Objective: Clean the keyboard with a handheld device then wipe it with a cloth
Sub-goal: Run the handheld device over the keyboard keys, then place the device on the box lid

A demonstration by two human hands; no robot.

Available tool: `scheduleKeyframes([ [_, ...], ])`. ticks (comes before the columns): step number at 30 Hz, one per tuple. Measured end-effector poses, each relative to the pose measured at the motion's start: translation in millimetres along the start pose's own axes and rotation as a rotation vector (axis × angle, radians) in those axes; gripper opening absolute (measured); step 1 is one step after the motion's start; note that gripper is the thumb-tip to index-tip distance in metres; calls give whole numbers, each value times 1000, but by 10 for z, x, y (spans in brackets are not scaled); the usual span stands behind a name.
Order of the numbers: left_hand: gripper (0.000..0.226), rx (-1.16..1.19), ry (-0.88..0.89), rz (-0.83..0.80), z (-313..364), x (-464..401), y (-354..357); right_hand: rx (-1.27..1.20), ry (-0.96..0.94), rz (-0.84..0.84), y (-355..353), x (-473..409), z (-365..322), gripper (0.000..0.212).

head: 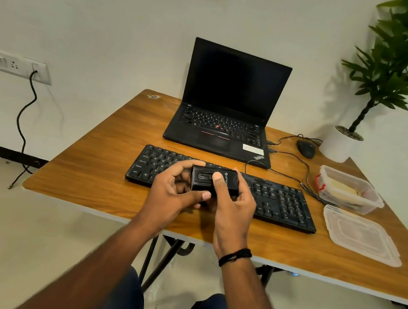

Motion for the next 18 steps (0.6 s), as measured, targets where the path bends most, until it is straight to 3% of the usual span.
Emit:
scheduleKeyframes([
  [7, 56, -492, 202, -92, 79, -194, 656, -21, 28, 174, -873, -217, -65, 39],
  [11, 63, -641, 172, -199, -143, -350, 1332, 246, -83, 359, -1615, -366, -183, 18],
  [14, 62, -704, 187, -216, -330, -442, 1810, 495, -149, 464, -2107, -446, -259, 22],
  [18, 61, -814, 172, -275, -683, -527, 2497, 606, -180, 630, -2741, -532, -246, 21],
])
Point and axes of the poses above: each hand's wrist, its own x-axis away from the middle knuckle, its own y-axis out of the palm, z = x × y, the point moved 9 cm from there along -x, towards the middle knuckle, and after that the axes turned 14 degrees about x, right-handed, at the moved point
